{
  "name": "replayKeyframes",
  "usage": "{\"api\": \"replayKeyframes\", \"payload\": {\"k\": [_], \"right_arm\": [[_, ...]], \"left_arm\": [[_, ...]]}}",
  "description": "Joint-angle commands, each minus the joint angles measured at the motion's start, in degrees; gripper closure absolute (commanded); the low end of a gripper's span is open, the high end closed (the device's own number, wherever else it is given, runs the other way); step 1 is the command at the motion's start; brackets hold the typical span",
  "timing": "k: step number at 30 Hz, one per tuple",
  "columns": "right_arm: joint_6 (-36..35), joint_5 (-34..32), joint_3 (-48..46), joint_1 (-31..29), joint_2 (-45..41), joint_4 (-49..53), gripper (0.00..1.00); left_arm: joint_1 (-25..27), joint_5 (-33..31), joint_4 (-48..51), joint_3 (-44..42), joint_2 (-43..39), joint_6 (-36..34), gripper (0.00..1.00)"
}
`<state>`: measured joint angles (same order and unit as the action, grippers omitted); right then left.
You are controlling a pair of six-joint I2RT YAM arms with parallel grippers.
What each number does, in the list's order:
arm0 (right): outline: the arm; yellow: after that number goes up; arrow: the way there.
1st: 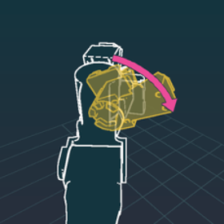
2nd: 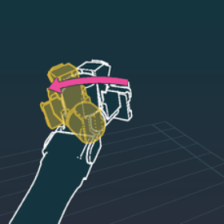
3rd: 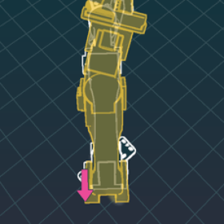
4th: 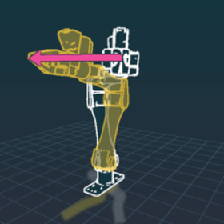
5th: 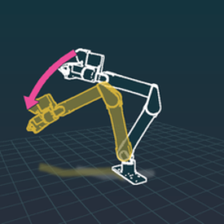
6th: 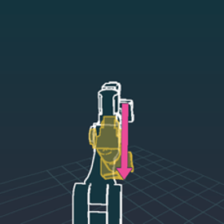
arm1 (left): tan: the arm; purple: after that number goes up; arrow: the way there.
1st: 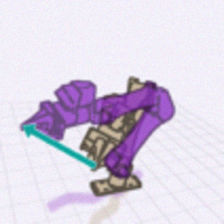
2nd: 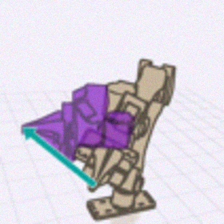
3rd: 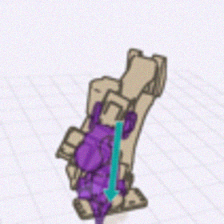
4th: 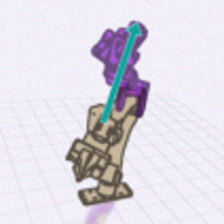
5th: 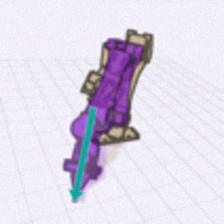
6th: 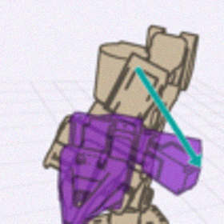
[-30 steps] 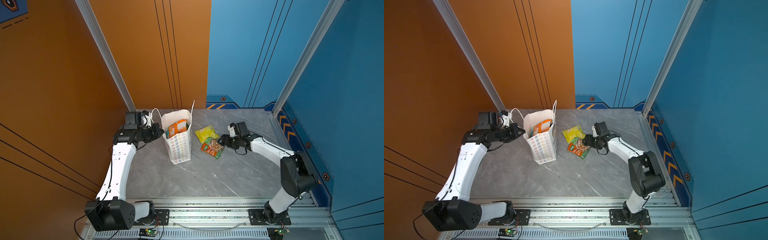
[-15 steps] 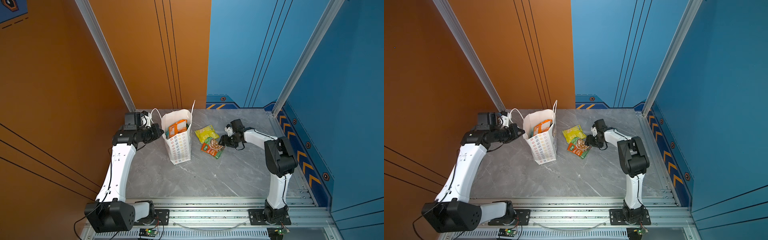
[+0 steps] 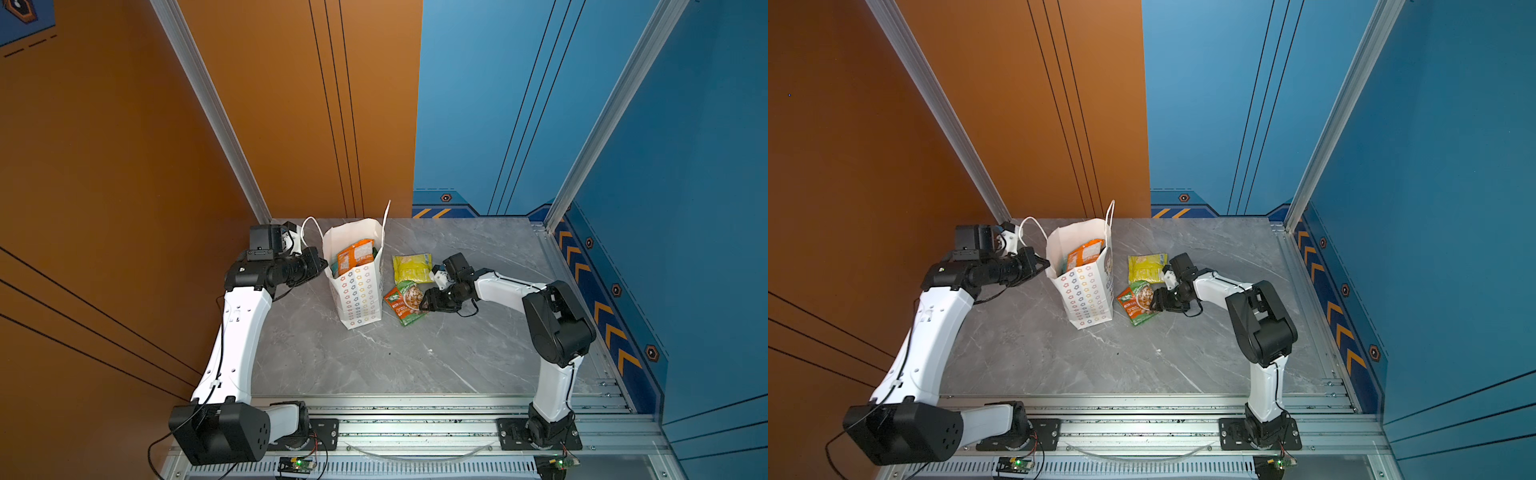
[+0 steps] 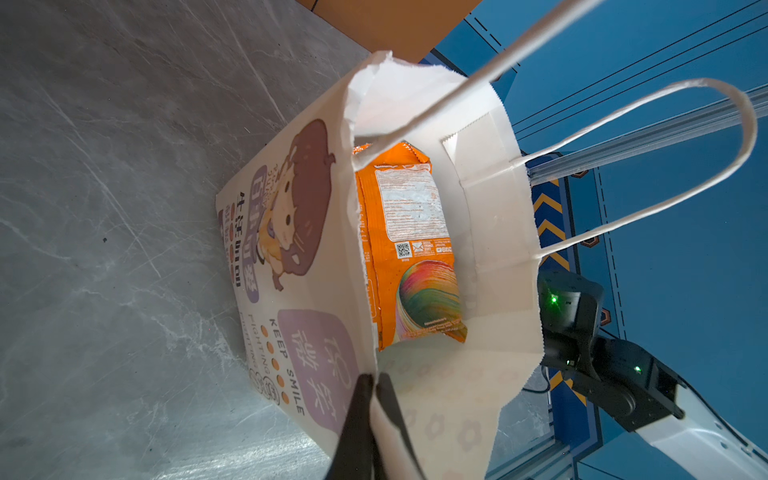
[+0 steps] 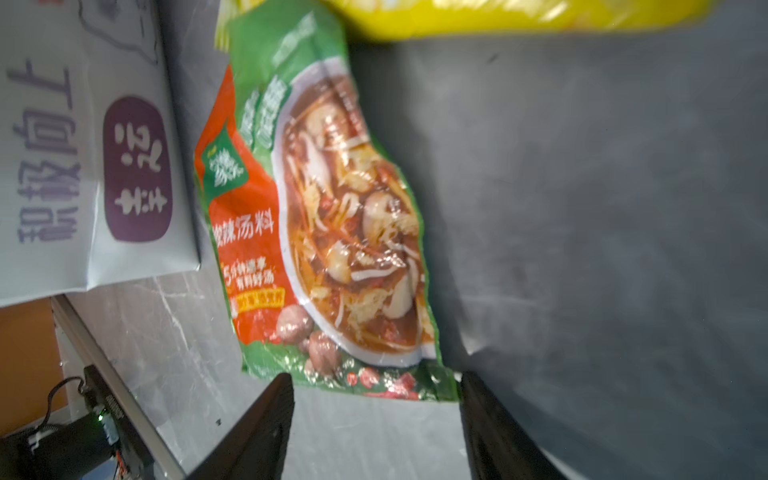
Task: Place the snacks into the paper bag
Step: 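Lower the right gripper and grasp the green-red soup-base packet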
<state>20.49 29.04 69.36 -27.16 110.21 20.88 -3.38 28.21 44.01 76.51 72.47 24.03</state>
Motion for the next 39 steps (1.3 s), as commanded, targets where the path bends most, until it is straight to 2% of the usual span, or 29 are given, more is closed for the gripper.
{"api": "replayKeyframes", "payload": {"k": [1, 6, 11, 32, 39], "right_arm": [[3.01, 2.38, -1.46, -3.33, -2.28, -0.23, 0.35], [3.33, -1.52, -1.75, -2.24, -5.22, 0.59, 0.35], [0.46, -1.73, 1.54, 0.76, -2.11, 2.33, 0.35], [5.66, 4.61, 9.36, -0.08, 11.14, -5.79, 0.39], [10.93, 8.92, 8.68, -1.44, 12.67, -12.02, 0.40]], "left_arm": [[-0.24, 1.70, -0.70, 0.31, -0.42, 0.22, 0.99], [-0.31, 1.59, -0.64, 0.13, -0.96, 0.16, 0.99], [-0.31, 1.69, -0.61, -0.04, -1.00, 0.20, 0.99], [-0.19, 1.59, -0.59, 0.09, -0.94, 0.23, 0.99], [-0.27, 1.59, -0.70, 0.22, -0.68, 0.18, 0.99]]}}
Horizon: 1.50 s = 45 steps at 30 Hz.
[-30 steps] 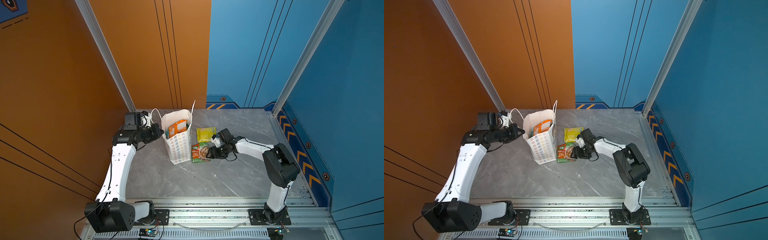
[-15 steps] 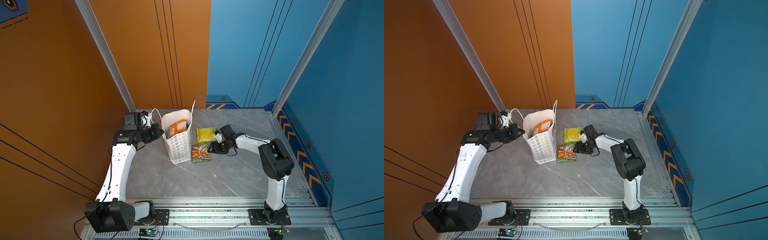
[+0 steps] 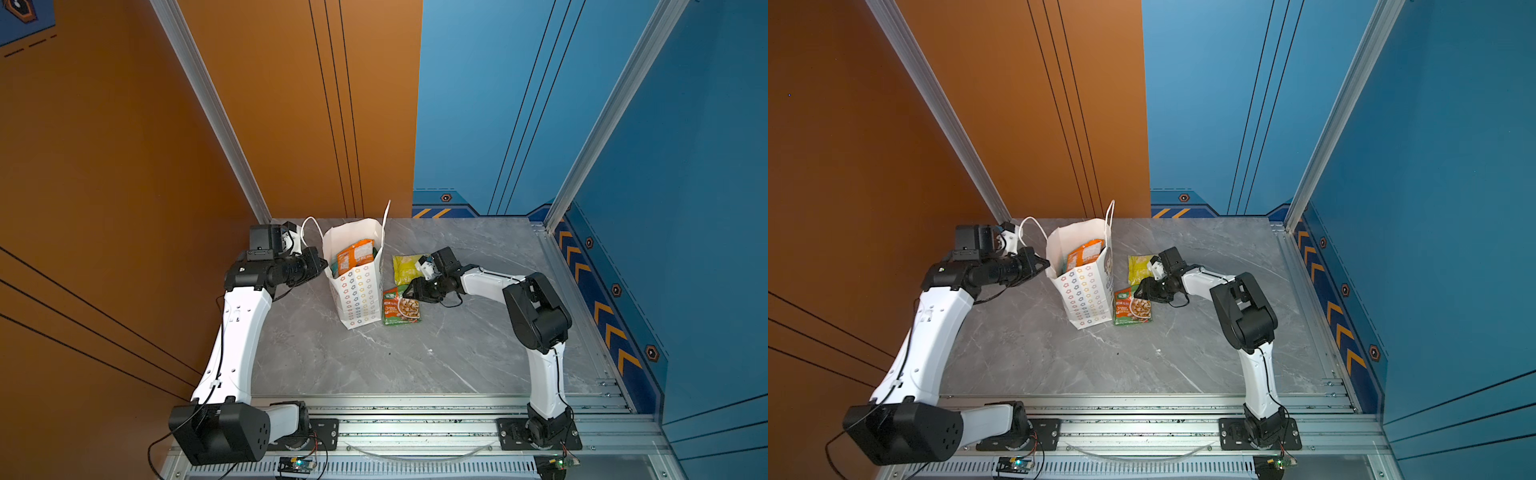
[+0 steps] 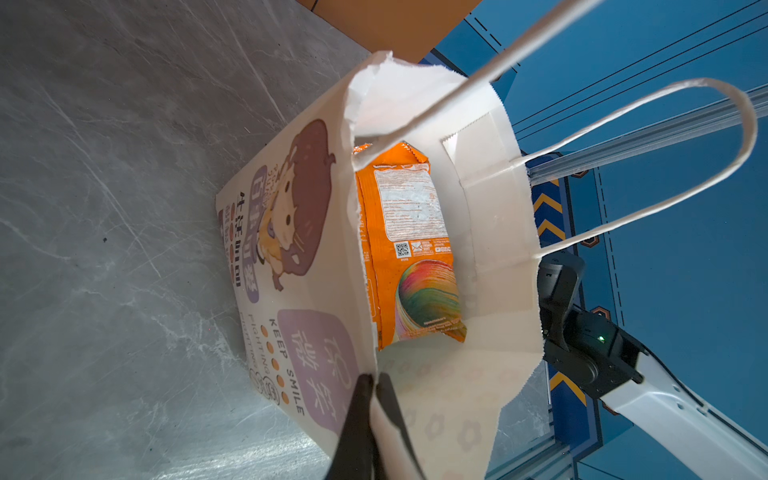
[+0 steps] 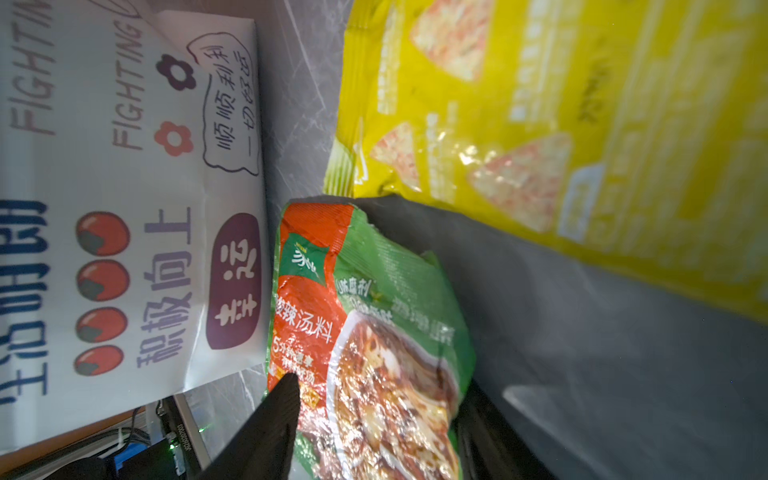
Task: Place the snacks into the paper bag
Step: 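Lower the right gripper and grasp the green-red soup-base packet, then lift the green-red packet and carry it over the bag with the right gripper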
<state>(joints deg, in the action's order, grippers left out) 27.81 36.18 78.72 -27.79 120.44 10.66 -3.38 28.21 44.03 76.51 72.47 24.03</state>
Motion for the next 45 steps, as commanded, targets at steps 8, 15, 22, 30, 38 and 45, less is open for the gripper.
{"api": "replayKeyframes", "payload": {"k": [8, 15, 22, 30, 38, 45], "right_arm": [[17.28, 7.67, -6.44, -1.08, 3.47, -19.20, 0.63], [20.27, 8.12, -7.60, 0.18, 1.22, -22.29, 0.93], [18.06, 6.45, -7.53, 1.49, -6.60, -17.24, 1.00], [11.49, -0.11, -1.10, 2.21, -18.49, -2.22, 1.00], [7.23, -8.42, 9.75, 1.28, -26.07, 6.53, 1.00], [3.57, -17.66, 20.08, -1.17, -27.96, 9.75, 1.00]], "left_arm": [[-0.31, 1.71, -0.71, 0.13, -0.97, 0.14, 0.99], [-0.48, 1.94, -0.66, 0.22, -1.25, 0.04, 0.99], [-0.64, 2.10, -0.66, -0.08, -1.30, 0.05, 0.99], [-0.87, 2.14, -0.70, -0.12, -1.27, -0.13, 0.99], [-0.93, 2.25, -0.72, -0.22, -1.25, -0.13, 0.99], [-0.82, 2.25, -0.70, -0.13, -0.97, -0.12, 0.99]]}}
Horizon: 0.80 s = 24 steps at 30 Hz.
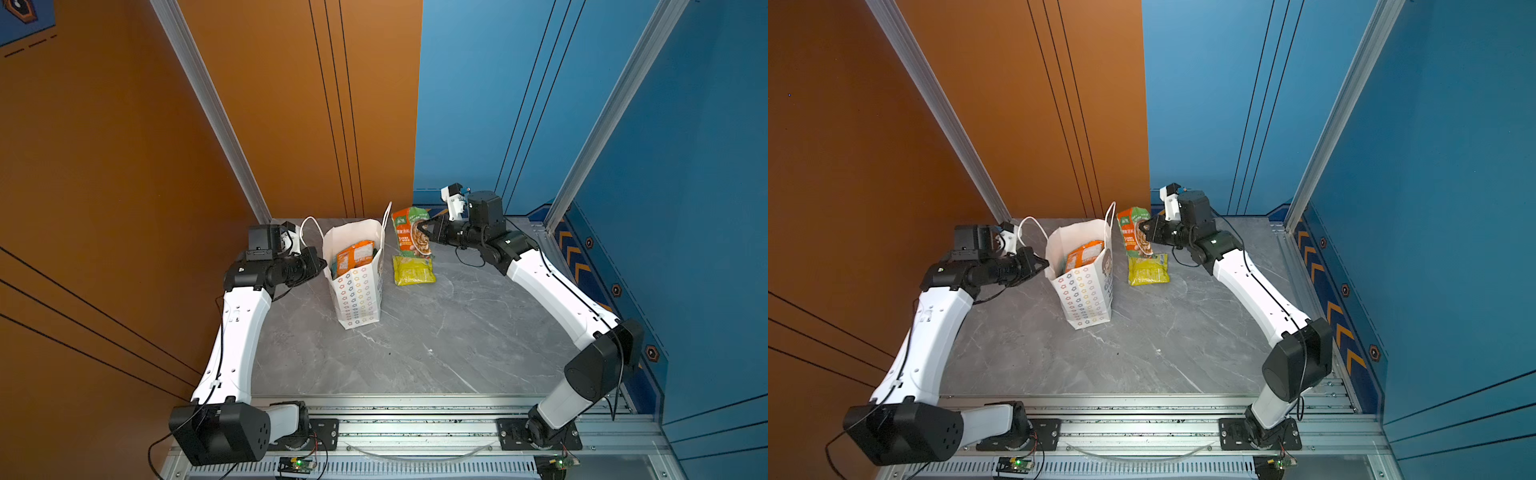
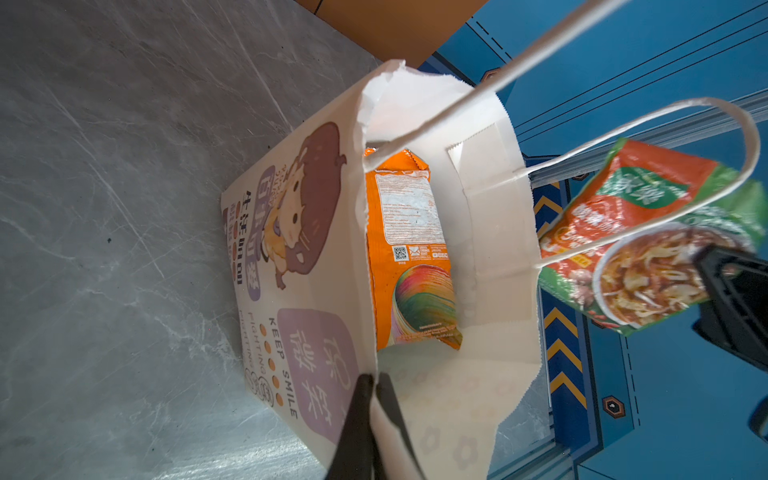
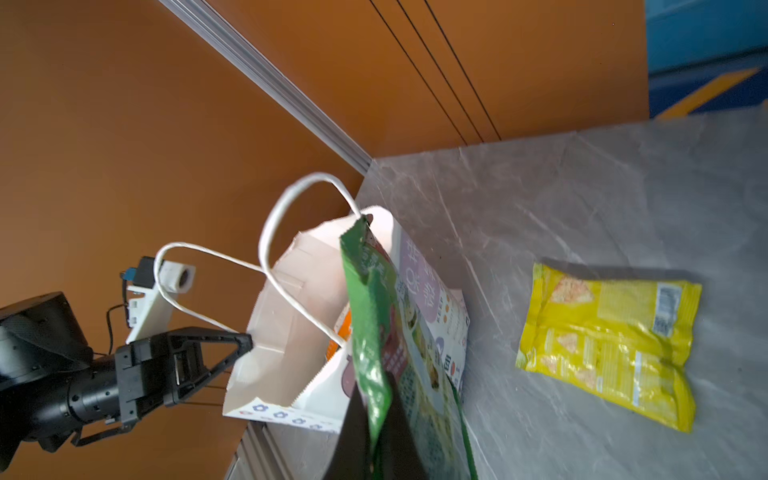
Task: Place the snacks into the paper bag
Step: 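Lift the green-red packet and carry it over the bag with the right gripper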
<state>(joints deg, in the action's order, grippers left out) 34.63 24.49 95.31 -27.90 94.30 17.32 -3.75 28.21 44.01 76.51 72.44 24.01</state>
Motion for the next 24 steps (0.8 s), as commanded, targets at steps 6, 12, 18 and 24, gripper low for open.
{"api": "replayKeyframes", "payload": {"k": [6, 12, 18, 24], "right_arm": [[-5.89, -10.40, 11.04, -3.70, -1.64, 4.09, 1.00], [-8.85, -13.71, 15.71, -7.74, -2.17, 4.57, 1.00], [-11.29, -15.60, 19.57, -11.47, -1.11, 4.95, 1.00], [-11.78, -14.65, 26.11, -14.89, 4.47, 6.35, 1.00]], "left_arm": [[-0.34, 2.31, -0.68, -0.20, -0.66, -0.10, 0.99], [-0.38, 2.27, -0.69, -0.13, -0.64, -0.10, 0.99], [-0.38, 2.40, -0.68, 0.05, -0.27, -0.12, 0.99], [-0.31, 2.29, -0.69, -0.07, -0.44, -0.13, 0.99]]}}
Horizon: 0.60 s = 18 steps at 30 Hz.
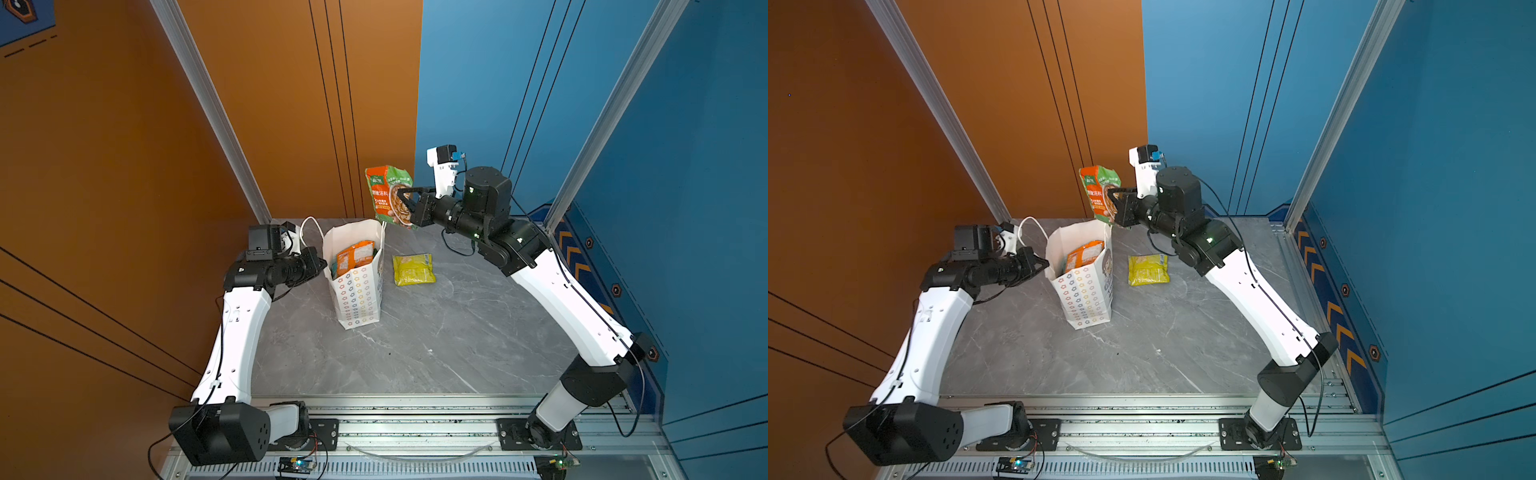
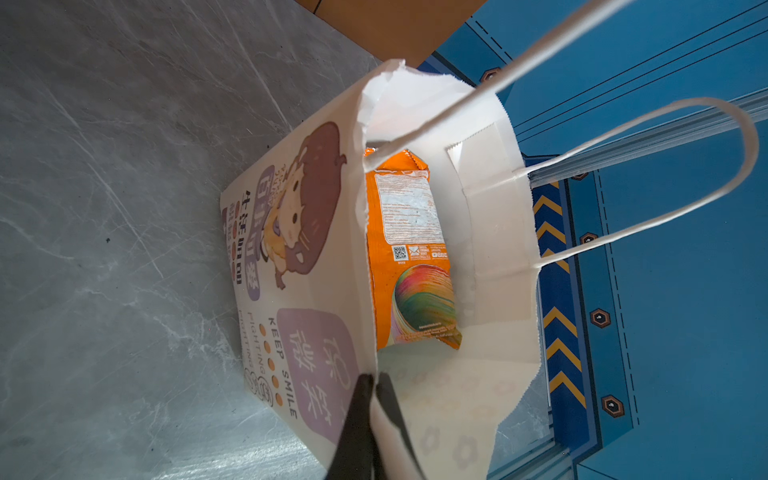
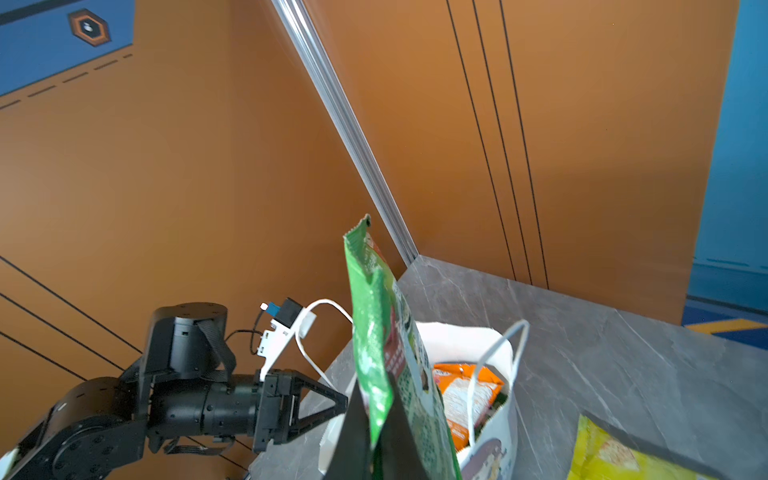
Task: Place the snacks into the paper bag
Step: 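Lift the green-red packet and carry it over the bag with the right gripper, then lower the green-red packet into the bag and open the right gripper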
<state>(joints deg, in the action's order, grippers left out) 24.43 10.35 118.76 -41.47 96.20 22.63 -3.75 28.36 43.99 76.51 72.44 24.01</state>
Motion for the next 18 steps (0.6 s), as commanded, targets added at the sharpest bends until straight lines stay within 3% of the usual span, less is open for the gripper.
{"api": "replayKeyframes", "payload": {"k": [1, 9, 18], "right_arm": [[-1.64, -0.36, 3.92, -1.74, 3.82, 1.25, 1.00], [-0.79, 2.24, 13.82, -3.23, 13.32, 4.97, 1.00], [0.83, 5.40, 17.67, -3.39, 19.91, 6.97, 1.00]], "left_arm": [[-0.25, 2.15, -0.66, -0.13, -0.55, -0.10, 0.99], [-0.29, 2.38, -0.69, -0.22, -0.55, -0.14, 0.99], [-0.34, 2.50, -0.68, -0.05, -0.33, -0.20, 0.99]]}}
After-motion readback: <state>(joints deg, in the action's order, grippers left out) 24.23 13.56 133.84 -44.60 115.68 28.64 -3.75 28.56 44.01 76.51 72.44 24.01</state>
